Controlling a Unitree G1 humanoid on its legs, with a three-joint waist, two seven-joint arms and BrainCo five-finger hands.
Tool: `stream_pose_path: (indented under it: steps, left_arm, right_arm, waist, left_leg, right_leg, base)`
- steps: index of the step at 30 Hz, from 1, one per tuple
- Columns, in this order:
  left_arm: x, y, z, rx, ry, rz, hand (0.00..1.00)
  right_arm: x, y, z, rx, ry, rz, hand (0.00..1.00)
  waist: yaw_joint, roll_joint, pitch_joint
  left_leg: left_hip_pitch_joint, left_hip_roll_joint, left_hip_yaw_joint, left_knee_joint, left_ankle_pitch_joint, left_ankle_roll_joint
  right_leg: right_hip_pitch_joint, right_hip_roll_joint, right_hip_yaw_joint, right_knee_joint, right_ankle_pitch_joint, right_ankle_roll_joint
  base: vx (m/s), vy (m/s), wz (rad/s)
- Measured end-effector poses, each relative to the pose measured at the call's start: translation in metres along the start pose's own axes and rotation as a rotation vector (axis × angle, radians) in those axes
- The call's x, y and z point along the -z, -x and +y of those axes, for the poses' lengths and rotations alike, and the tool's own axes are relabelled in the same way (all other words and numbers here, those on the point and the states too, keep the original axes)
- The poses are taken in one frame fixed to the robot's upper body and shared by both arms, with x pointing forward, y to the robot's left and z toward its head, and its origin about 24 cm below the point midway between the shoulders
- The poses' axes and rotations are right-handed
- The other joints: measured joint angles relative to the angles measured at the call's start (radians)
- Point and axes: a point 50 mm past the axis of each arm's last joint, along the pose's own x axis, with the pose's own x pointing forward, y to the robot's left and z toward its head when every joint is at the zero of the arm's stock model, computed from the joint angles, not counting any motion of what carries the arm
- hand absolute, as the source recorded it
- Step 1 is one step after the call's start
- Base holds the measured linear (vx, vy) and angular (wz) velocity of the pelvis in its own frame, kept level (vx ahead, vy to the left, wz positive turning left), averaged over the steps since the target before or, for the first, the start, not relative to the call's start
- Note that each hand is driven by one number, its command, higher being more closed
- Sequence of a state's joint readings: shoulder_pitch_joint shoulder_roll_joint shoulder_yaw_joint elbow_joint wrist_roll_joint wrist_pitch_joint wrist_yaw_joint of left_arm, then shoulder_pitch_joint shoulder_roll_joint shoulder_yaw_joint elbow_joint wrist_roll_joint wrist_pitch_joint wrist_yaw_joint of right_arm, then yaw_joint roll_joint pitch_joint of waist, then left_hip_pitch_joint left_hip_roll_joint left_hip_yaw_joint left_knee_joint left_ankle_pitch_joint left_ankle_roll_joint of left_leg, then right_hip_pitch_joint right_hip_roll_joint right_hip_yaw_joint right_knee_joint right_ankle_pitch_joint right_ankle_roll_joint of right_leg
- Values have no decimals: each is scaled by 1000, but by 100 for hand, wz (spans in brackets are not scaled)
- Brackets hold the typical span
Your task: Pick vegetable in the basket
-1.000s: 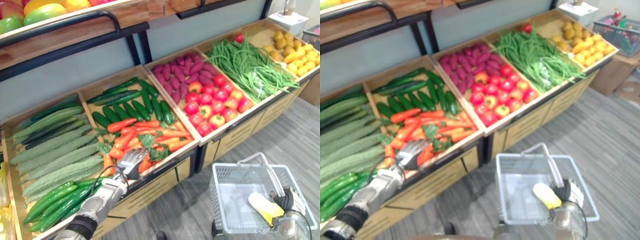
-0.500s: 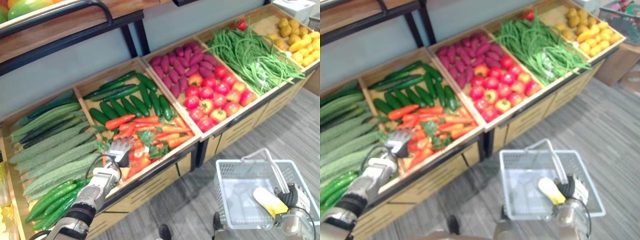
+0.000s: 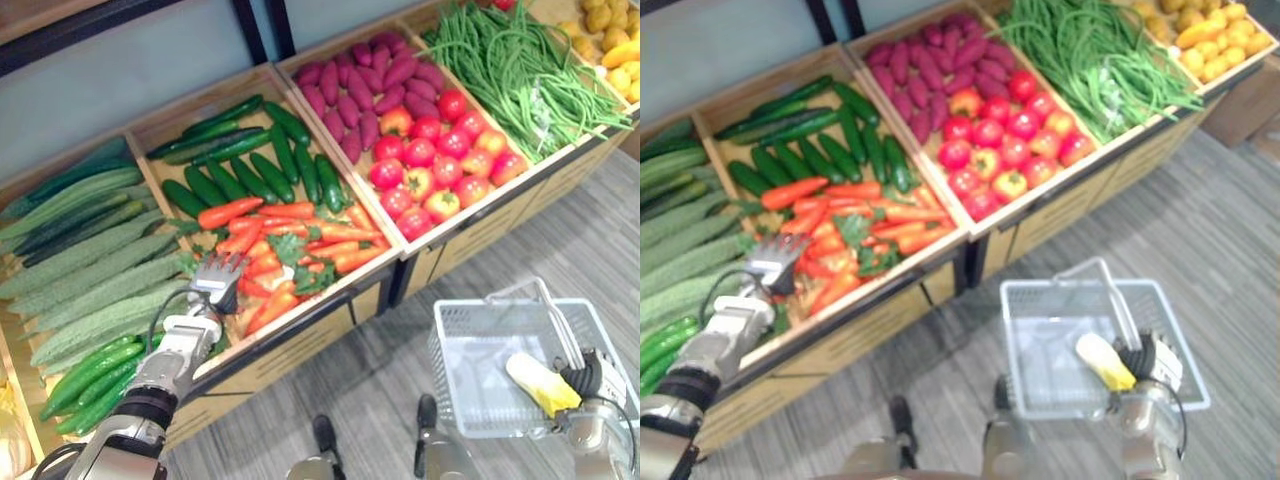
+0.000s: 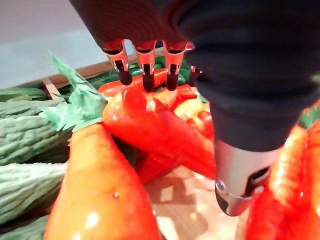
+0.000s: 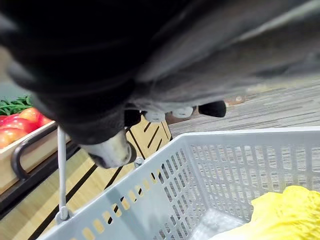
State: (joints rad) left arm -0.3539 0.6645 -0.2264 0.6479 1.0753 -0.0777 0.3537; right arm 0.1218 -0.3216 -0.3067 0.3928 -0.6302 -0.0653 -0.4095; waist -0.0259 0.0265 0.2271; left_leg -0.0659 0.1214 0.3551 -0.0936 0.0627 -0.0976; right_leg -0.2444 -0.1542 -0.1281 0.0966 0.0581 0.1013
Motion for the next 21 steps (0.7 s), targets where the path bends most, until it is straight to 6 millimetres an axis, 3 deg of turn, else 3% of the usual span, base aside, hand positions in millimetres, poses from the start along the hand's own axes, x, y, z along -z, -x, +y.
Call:
stream_pose_path:
  steps: [17,18,21]
  left_arm:
    - [17,-28,36,-135,-51,75,0]
    - [18,-29,39,-143,-52,78,100]
    - [16,-33,45,-182,-51,75,100]
  right_arm:
    - [-22,-10,-17,94,-31,-92,100]
    - [-24,-11,-19,101,-37,-99,100]
    - [-26,-11,-20,108,-48,-105,100]
  waist:
    - [4,-26,75]
    - [3,-26,75]
    - [4,-28,77]
  left_leg:
    - [-72,2,22,0,14,5]
    - [-72,3,23,0,13,4]
    - [-72,4,24,0,12,2]
  right_leg:
    - [-85,-5,8,17,1,-1]
    - [-85,-4,9,17,1,-1]
    - [-85,-3,11,16,1,-1]
  base:
    - [-3,17,-1]
    - [0,0,0]
    - [14,20,0]
